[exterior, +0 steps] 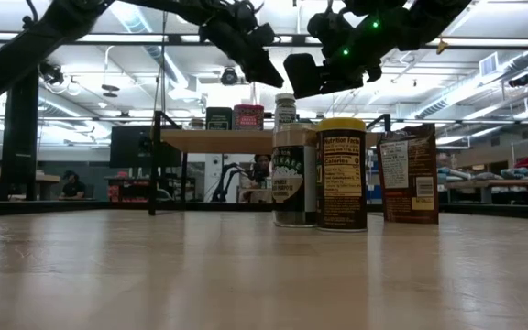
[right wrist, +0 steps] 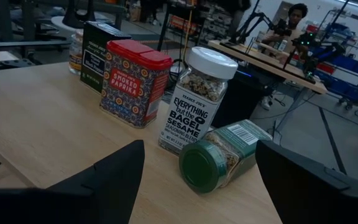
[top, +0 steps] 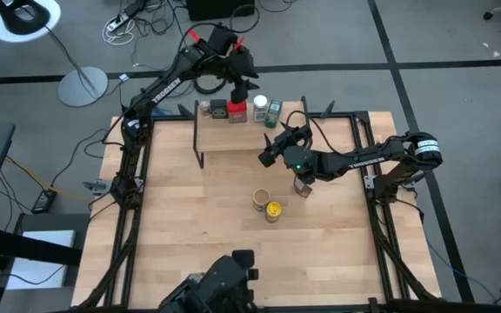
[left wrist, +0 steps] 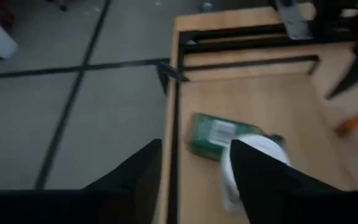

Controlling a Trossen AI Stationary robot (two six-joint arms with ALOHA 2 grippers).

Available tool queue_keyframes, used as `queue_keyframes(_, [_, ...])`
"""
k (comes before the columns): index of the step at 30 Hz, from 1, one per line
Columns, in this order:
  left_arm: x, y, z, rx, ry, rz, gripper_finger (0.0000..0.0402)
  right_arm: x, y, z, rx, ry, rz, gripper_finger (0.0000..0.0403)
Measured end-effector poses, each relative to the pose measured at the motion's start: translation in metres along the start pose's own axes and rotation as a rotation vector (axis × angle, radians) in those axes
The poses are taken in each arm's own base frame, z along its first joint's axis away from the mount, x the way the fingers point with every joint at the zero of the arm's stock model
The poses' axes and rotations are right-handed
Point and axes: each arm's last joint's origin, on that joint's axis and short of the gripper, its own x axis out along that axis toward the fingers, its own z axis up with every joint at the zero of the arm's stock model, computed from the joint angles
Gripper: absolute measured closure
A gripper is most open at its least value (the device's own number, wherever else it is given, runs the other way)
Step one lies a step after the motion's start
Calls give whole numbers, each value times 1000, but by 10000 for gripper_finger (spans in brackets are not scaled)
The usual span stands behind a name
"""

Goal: Shelf spices
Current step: Adjust the white seasoning bottle

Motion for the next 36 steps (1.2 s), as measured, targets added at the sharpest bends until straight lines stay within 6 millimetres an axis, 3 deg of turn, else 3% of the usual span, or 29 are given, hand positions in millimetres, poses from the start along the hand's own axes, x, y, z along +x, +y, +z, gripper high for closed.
queue_keyframes(7, [1, -15, -8, -32, 94, -125, 122, 0, 0, 0, 0, 0, 0, 96])
queue_keyframes(12, [9, -19, -6, -14, 117, -94, 80, 0, 0, 0, 6, 0, 1, 96])
queue_keyframes(21, [12, -21, -8, -22, 165, -70, 72, -2, 2, 0, 9, -3, 10, 96])
queue_keyframes(36, [43, -32, -19, -24, 182, -69, 73, -3, 2, 0, 17, -5, 13, 96])
